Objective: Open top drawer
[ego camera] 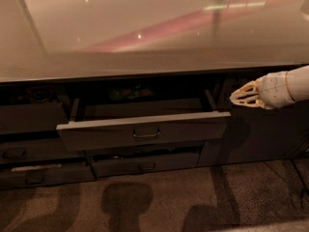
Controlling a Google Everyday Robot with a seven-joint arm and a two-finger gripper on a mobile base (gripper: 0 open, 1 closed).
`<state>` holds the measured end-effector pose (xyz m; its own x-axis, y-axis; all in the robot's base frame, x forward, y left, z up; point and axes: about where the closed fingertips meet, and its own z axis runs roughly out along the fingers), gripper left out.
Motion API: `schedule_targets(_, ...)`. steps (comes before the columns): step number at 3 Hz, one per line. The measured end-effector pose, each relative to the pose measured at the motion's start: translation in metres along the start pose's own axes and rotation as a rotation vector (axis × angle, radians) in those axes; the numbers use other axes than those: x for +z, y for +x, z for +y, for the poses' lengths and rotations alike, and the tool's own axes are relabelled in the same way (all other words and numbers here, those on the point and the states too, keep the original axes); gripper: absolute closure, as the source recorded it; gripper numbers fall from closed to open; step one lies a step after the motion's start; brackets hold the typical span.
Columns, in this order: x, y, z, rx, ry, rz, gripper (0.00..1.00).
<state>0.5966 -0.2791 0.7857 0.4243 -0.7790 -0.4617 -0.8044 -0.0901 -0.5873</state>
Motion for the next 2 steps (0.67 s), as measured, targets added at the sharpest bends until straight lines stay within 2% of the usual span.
schedule_targets(1, 0.018, -0.001, -0.009, -0.02, -0.006, 0.086, 1.0)
schedule_targets(2, 0.078, -0.038, -0.033, -0.122, -0.066, 0.21, 1.0)
